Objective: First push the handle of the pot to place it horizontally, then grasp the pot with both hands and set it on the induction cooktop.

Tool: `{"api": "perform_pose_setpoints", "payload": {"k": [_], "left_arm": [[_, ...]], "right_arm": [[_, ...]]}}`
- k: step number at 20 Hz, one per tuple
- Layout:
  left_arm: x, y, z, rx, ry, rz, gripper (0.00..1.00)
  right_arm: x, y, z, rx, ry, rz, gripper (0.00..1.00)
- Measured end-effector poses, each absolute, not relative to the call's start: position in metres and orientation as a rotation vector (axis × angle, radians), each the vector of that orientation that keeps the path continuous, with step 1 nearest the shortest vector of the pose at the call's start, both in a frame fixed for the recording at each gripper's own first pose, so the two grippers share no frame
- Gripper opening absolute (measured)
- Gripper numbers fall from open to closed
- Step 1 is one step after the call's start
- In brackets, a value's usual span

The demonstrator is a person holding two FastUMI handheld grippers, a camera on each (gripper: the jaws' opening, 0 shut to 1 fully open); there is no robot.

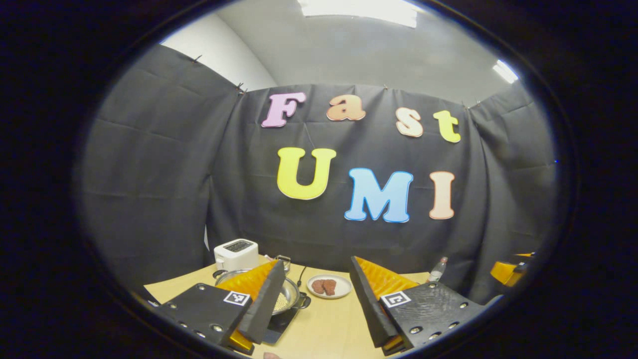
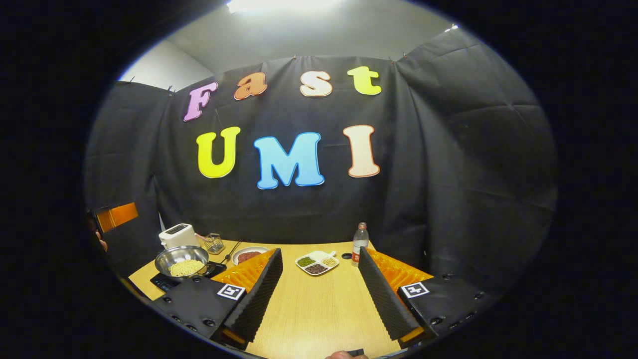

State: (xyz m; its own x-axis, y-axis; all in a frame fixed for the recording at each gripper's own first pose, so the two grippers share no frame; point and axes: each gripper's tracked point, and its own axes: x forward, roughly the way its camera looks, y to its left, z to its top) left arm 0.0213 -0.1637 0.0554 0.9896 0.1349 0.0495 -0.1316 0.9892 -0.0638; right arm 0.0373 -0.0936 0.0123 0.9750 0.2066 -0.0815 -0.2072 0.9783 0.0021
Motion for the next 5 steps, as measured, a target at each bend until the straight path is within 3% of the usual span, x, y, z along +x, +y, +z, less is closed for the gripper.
{"api": "perform_pose_setpoints", "payload": {"k": [5], "left_arm": [[0.002,-0.153,0.079,-0.032,-0.114,0.105,0.75]], "right_arm": [[0.019,-0.081,0.015,-0.020,0.049,0.168,0.97]]}}
